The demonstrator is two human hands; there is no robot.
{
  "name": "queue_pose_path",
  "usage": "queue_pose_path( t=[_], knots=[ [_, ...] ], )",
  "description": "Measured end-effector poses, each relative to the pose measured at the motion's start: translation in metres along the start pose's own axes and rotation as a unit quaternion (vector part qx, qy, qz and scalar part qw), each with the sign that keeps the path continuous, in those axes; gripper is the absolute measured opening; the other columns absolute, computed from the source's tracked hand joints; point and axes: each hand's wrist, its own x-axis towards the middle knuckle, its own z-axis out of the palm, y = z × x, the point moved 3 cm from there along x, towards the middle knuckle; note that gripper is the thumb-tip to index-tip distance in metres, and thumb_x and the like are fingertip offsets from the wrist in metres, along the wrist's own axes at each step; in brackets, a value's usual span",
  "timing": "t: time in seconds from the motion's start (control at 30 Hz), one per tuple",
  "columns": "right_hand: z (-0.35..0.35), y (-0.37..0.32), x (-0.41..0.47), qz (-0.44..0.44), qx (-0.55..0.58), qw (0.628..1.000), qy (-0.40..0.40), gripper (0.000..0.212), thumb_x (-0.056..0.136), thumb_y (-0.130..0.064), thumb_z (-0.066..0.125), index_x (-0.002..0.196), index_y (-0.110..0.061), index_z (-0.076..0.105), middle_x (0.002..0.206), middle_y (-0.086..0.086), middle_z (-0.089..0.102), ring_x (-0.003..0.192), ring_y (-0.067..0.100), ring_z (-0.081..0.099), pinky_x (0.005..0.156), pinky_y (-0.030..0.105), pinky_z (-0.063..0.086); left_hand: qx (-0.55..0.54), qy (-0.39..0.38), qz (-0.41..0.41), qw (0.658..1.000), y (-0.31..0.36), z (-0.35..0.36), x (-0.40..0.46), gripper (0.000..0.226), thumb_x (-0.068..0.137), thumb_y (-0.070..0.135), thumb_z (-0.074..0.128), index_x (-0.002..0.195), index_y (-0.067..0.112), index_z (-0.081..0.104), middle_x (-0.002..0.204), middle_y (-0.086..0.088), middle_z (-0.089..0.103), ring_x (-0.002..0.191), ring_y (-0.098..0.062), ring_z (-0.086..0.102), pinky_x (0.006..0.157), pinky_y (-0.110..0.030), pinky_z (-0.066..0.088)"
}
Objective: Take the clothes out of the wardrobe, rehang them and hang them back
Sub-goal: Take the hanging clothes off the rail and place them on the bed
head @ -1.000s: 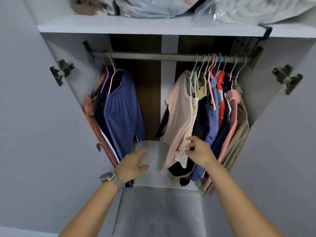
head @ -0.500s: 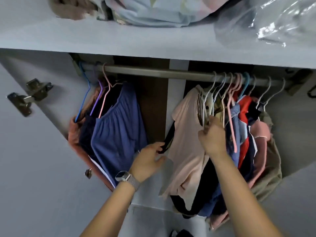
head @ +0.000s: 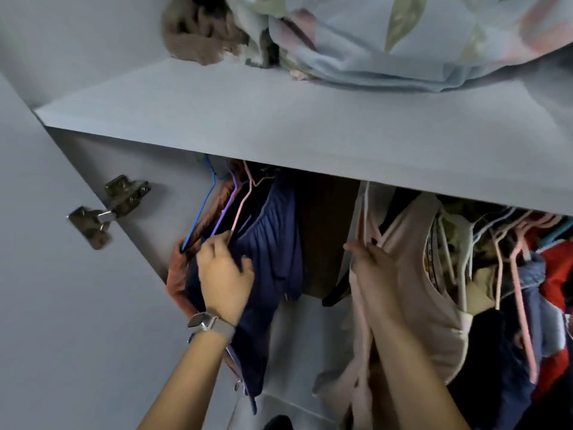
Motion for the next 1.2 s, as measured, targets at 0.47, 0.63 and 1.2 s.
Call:
queue_pose_path(
  t=[0.47,0.63,1.2],
  knots=[
    [0.022,-0.001,-0.008,0.033,0.142,0.989,-0.007,0.018,0.088,-0.001,0.058,0.079,-0.007,0.073,0.059,-0.003,0.069,0.057,0.004,0.062,0.055,0.011,0.049,-0.237,-0.284,0.202,0.907,0.057,0.036,-0.003,0.025,0.09,0.032,0.048,0.105,0.014,0.058,0.095,0.005,0.063,0.086,-0.008,0.061,0.079,-0.018,0.046],
    [0.012,0.01,-0.013,0.063,0.275,0.957,0.066,0.045,0.08,-0.021,0.073,0.096,0.02,0.061,0.068,0.028,0.051,0.069,0.03,0.052,0.071,0.034,0.047,-0.266,-0.29,0.205,0.896,0.089,0.038,-0.037,0.026,0.09,0.041,0.042,0.103,0.022,0.054,0.087,0.005,0.065,0.082,-0.012,0.064,0.076,-0.034,0.048],
    [-0.022,-0.024,-0.033,0.022,0.193,0.978,0.08,0.039,0.058,-0.033,0.074,0.074,0.002,0.07,0.077,0.019,0.041,0.076,0.026,0.04,0.064,0.035,0.028,-0.356,-0.255,-0.011,0.899,0.067,0.025,-0.088,0.02,0.1,0.027,0.038,0.093,0.024,0.057,0.084,0.009,0.062,0.082,-0.008,0.06,0.077,-0.026,0.047]
  ],
)
